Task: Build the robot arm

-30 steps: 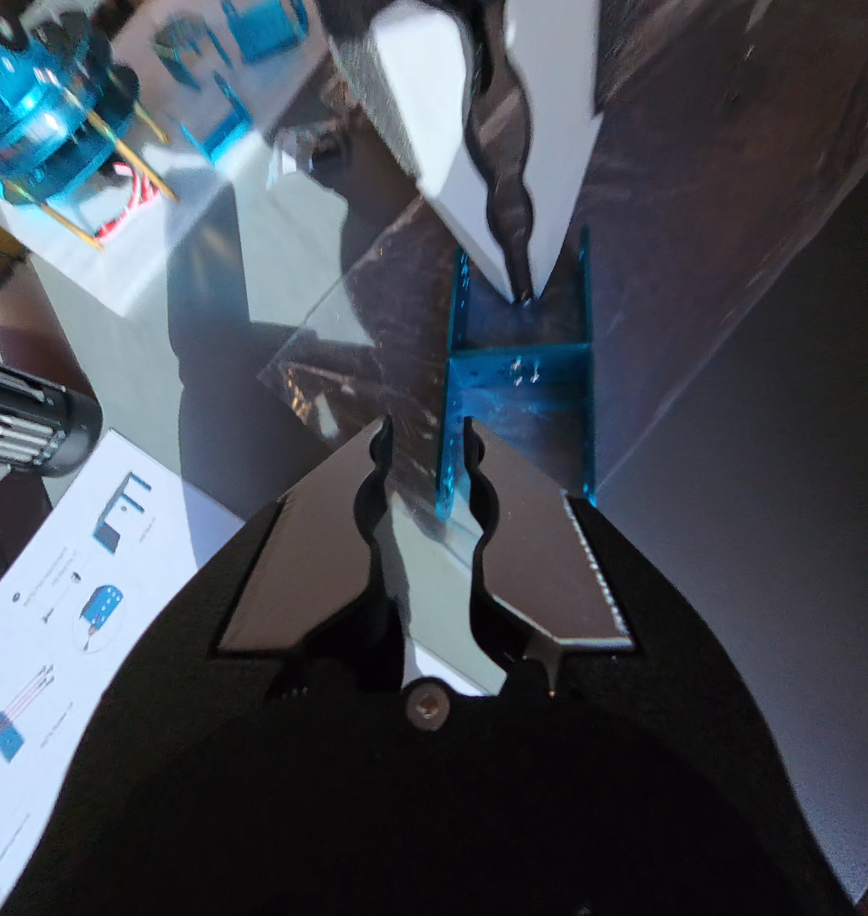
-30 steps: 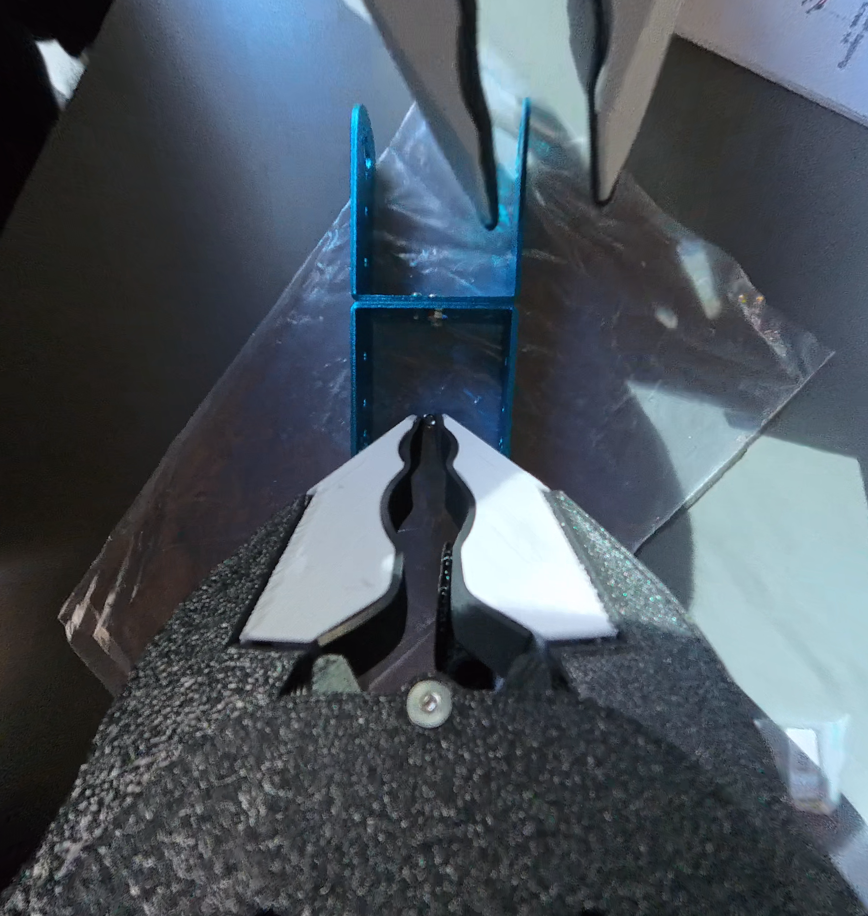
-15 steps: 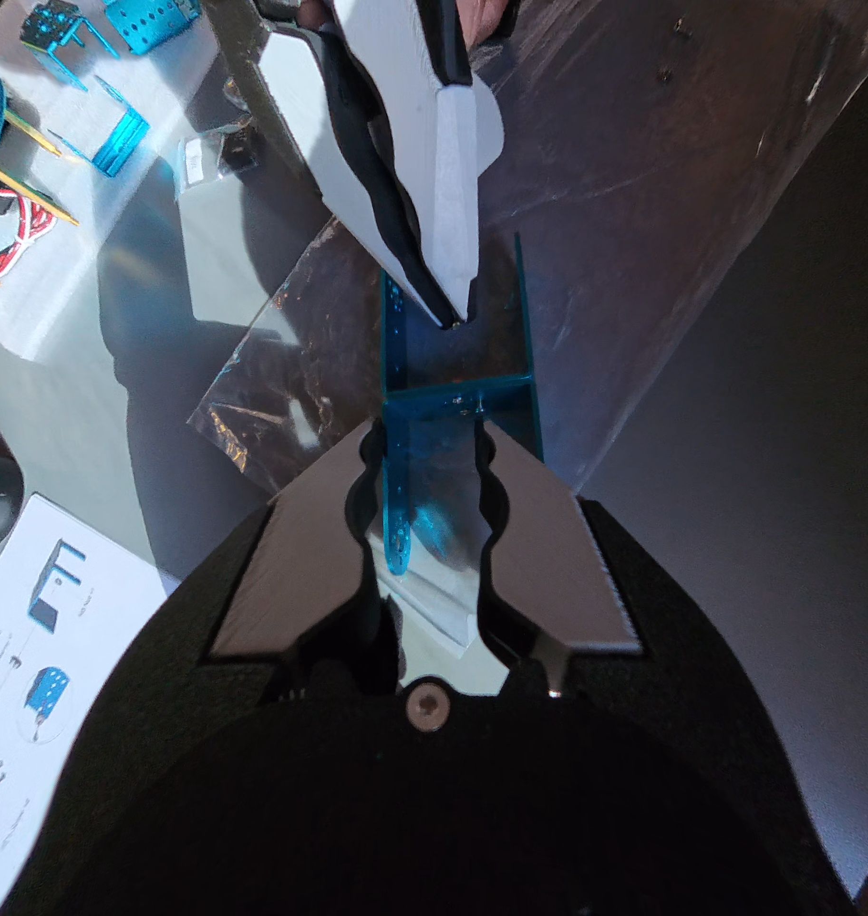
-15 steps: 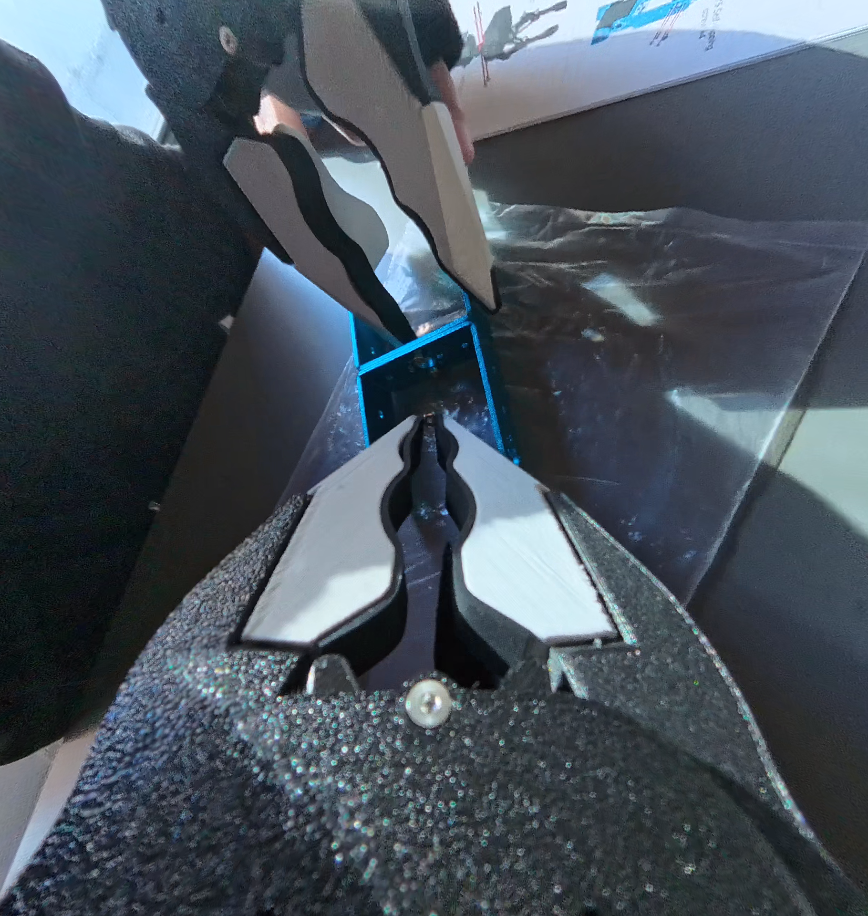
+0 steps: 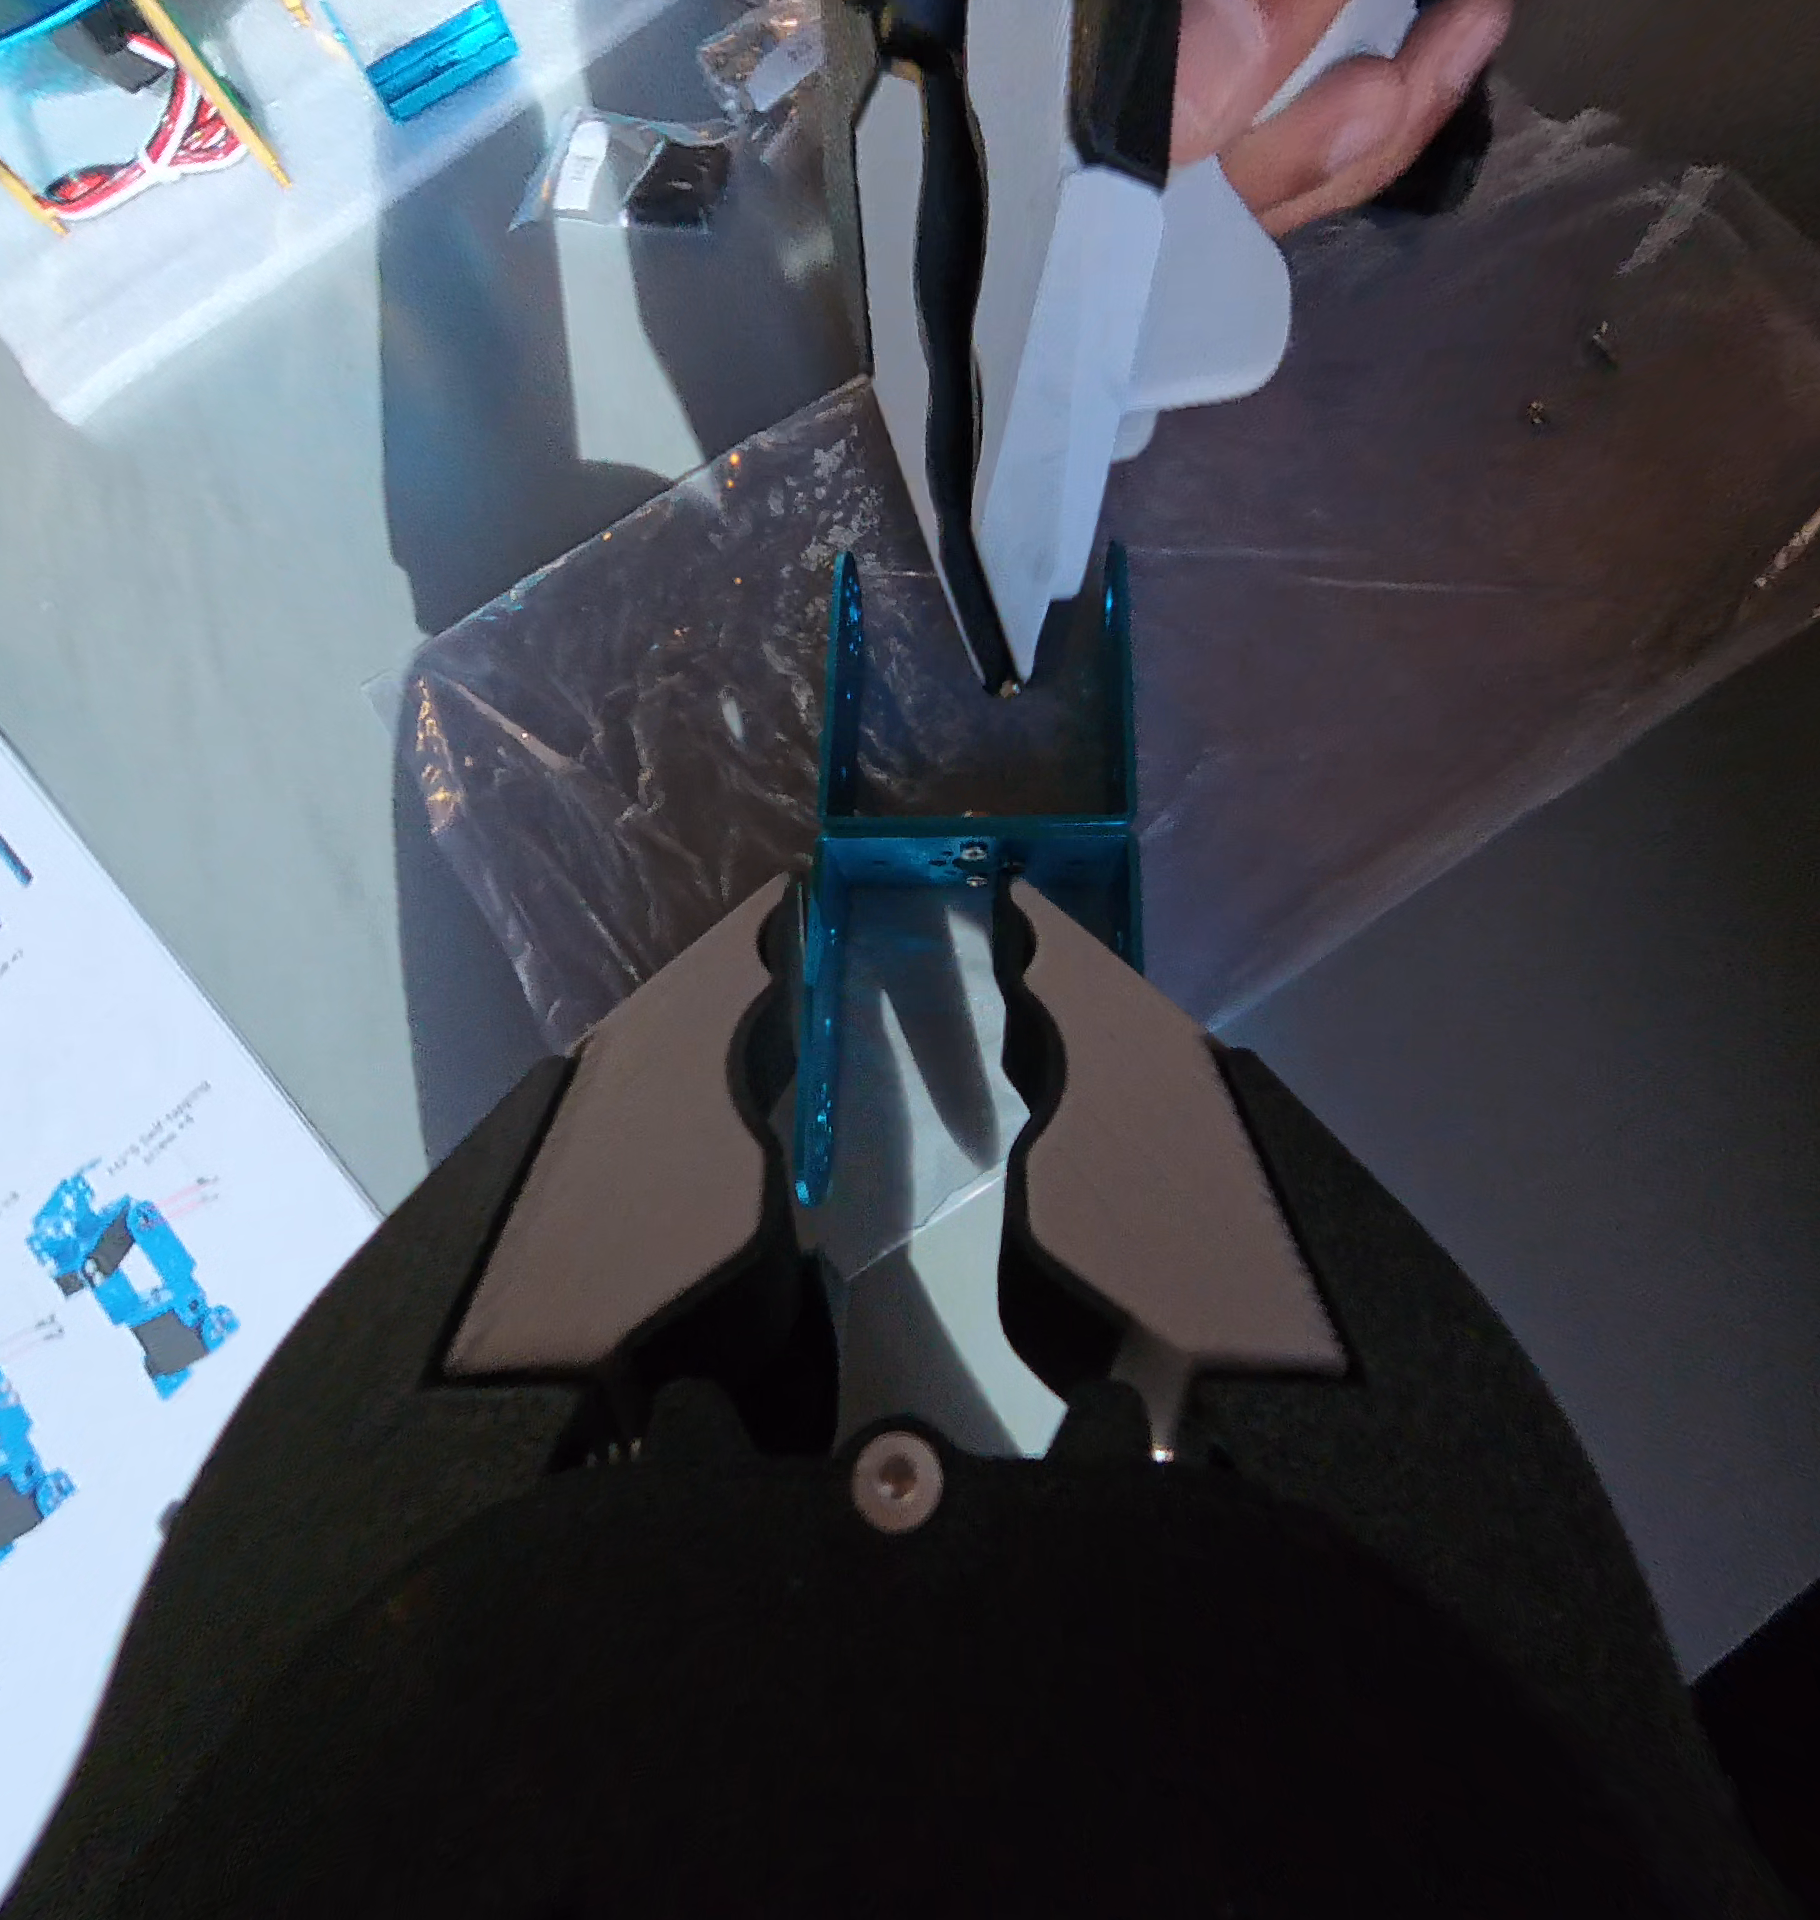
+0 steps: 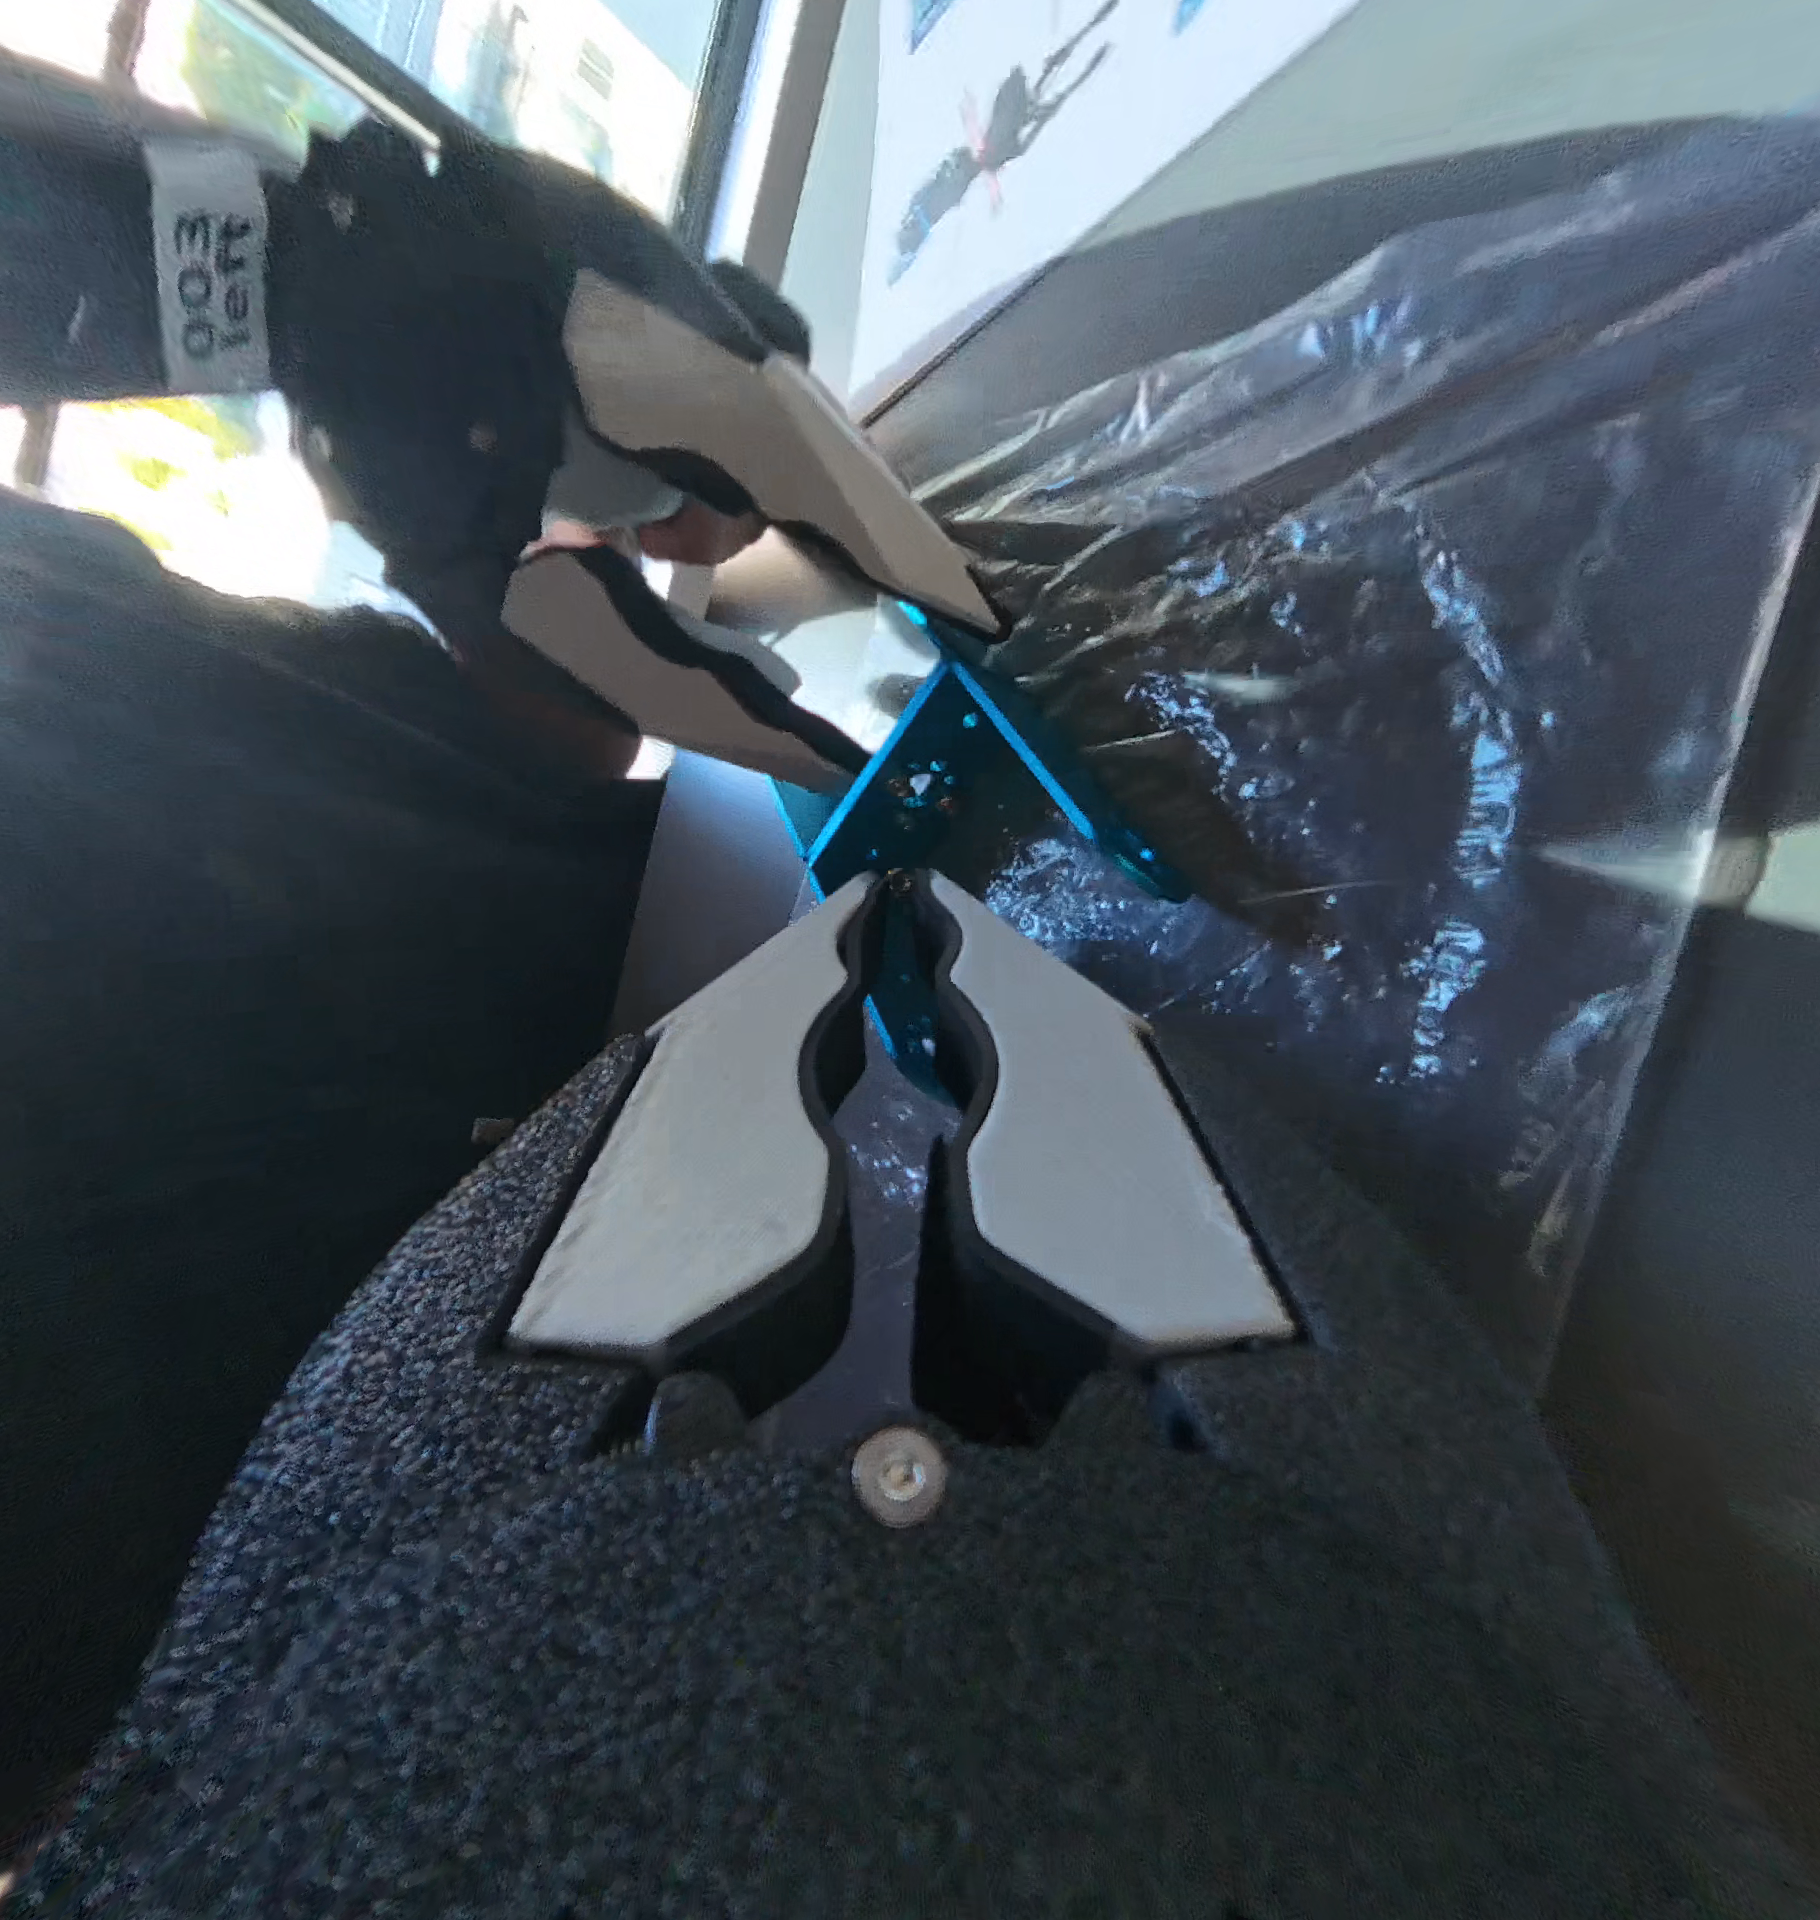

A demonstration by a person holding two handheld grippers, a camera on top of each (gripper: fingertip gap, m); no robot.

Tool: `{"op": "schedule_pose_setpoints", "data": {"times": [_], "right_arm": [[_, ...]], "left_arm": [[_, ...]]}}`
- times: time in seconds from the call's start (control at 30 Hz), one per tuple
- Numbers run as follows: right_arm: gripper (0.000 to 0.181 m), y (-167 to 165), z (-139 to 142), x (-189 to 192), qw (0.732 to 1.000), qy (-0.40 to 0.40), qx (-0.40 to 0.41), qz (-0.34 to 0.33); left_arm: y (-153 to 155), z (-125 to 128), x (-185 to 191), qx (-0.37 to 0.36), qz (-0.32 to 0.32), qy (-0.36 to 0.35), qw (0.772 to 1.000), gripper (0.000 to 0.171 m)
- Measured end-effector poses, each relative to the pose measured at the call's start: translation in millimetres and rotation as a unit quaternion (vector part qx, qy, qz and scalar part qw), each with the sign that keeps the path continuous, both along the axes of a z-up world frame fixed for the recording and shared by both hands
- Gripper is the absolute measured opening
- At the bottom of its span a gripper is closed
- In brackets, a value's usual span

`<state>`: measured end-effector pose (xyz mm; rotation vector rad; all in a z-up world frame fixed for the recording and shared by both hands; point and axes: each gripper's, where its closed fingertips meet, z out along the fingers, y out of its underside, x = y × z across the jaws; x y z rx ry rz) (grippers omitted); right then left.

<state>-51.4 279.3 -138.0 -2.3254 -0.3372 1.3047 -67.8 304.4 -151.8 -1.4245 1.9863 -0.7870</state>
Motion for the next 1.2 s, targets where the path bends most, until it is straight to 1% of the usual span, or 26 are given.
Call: {"op": "schedule_pose_setpoints", "data": {"times": [0.1,0.23,0.3,0.37,0.47,0.5,0.57,0.63,0.67,0.73,0.77,0.87,1.0,1.2], "right_arm": [[0.002,2,-5,-8,0.998,0.035,-0.043,-0.016],[0.002,-2,-12,-14,0.996,0.046,-0.082,-0.001],[0.000,2,-11,-13,0.995,0.054,-0.078,-0.008],[0.000,0,-9,-15,0.994,0.068,-0.088,-0.002],[0.000,3,-5,-9,0.994,0.069,-0.081,-0.011],[0.000,4,-2,-4,0.995,0.066,-0.075,-0.015],[0.000,5,6,2,0.998,0.049,-0.046,-0.014],[0.001,4,6,4,0.999,0.019,-0.034,-0.006],[0.001,3,5,2,0.999,0.017,-0.036,-0.001],[0.000,4,10,-4,0.997,0.054,-0.047,0.000],[0.000,5,10,-5,0.996,0.065,-0.056,-0.003],[0.000,5,-4,0,0.998,0.029,-0.060,-0.009],[0.000,1,-6,-5,0.998,-0.004,-0.060,0.000],[0.000,-10,-6,-23,0.996,-0.041,-0.072,0.039]], "left_arm": [[-3,-1,-2,-0.005,0.020,-0.005,1.000,0.036],[-3,0,-3,0.000,0.037,-0.009,0.999,0.030],[-4,-1,-2,-0.003,0.044,-0.005,0.999,0.031],[-7,-1,-2,-0.007,0.045,-0.001,0.999,0.031],[-8,-2,-3,0.000,0.049,-0.004,0.999,0.032],[-9,-3,-5,0.002,0.047,0.001,0.999,0.034],[-9,-5,-8,0.007,0.046,0.005,0.999,0.034],[-10,-5,-11,0.004,0.043,0.007,0.999,0.033],[-10,-6,-11,0.001,0.044,0.009,0.999,0.032],[-9,-6,-13,-0.002,0.048,0.014,0.999,0.029],[-7,-6,-14,0.004,0.049,0.015,0.999,0.024],[-4,-6,-16,0.014,0.053,0.014,0.998,0.024],[-8,-5,-12,0.023,0.046,0.008,0.999,0.032],[-14,-4,-7,0.019,0.037,0.005,0.999,0.036]]}}
